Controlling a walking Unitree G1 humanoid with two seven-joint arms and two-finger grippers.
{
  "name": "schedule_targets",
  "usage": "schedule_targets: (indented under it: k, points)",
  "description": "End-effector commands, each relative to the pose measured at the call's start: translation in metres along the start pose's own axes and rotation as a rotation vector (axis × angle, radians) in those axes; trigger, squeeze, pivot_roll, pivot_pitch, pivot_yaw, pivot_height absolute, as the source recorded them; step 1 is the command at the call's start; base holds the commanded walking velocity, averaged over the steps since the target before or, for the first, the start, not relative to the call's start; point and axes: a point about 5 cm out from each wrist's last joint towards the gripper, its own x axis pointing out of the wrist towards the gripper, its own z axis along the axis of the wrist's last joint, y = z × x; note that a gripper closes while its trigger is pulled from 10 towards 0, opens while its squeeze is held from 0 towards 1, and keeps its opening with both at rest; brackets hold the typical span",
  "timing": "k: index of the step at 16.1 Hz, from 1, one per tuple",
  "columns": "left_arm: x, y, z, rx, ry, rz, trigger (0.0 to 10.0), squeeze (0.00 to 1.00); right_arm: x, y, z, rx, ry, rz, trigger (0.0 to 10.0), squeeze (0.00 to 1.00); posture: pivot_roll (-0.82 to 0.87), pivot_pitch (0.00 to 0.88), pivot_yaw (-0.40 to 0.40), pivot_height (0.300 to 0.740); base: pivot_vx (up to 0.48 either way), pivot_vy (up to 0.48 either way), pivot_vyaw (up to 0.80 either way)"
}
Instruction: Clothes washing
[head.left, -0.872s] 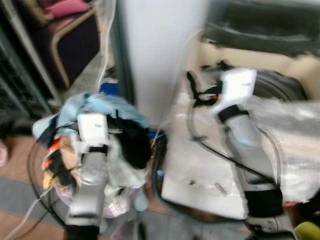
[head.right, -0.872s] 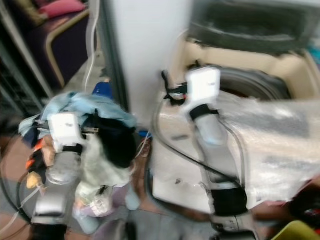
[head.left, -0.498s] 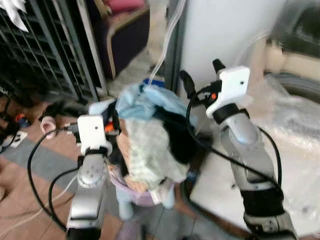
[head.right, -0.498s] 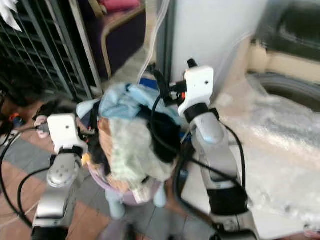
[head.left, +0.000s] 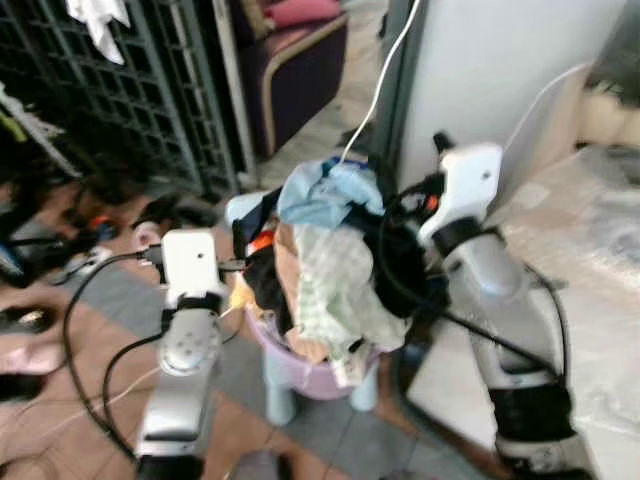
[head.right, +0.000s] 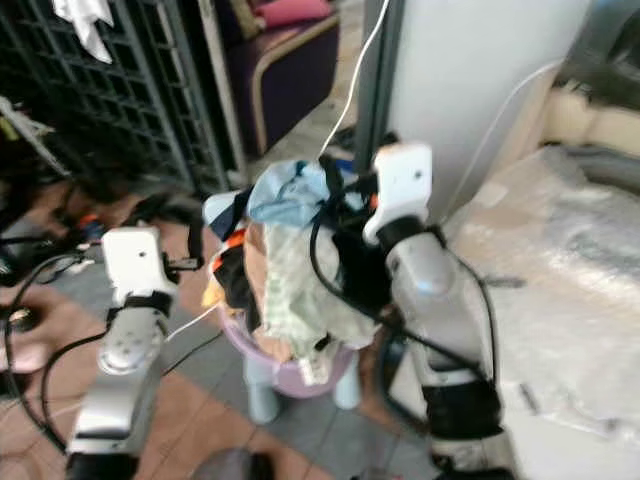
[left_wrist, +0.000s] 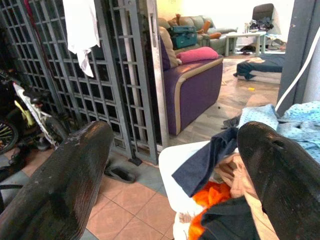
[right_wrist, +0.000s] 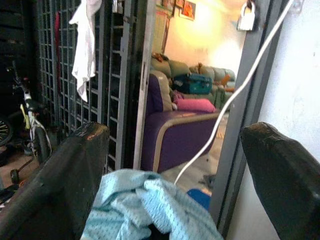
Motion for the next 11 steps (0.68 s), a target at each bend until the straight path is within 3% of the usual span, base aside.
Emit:
schedule_targets:
  k: [1,3,6,9,11]
  points:
    - [0.000,0.002,0.004,-0.004,-0.017,0.009,10.0,0.00,-0.006,-0.004,-0.013,0.012,0.063,-0.011,10.0,0.00,-0.03,0.015,0.045,0.740,0.289,0.000,0.00]
    - [-0.005,0.008,0.001,0.000,-0.005,0.014,10.0,0.00,-0.029,-0.003,-0.036,0.101,0.160,-0.051,10.0,0.00,-0.03,0.018,0.049,0.740,0.307,0.000,0.00]
    - [-0.012,0.016,-0.003,0.010,0.014,0.017,10.0,0.00,-0.046,0.011,-0.043,0.106,0.204,-0.056,10.0,0.00,-0.02,0.021,0.055,0.740,0.369,0.000,0.00]
    - [-0.014,0.018,-0.004,0.015,0.020,0.017,10.0,0.00,-0.045,0.011,-0.045,-0.003,0.217,-0.061,10.0,0.00,-0.02,0.024,0.061,0.740,0.382,0.000,0.00]
    - [-0.013,0.018,-0.003,0.020,0.030,0.028,10.0,0.00,-0.039,0.012,-0.044,0.067,0.225,-0.018,10.0,0.00,-0.01,0.035,0.063,0.740,0.135,0.000,0.00]
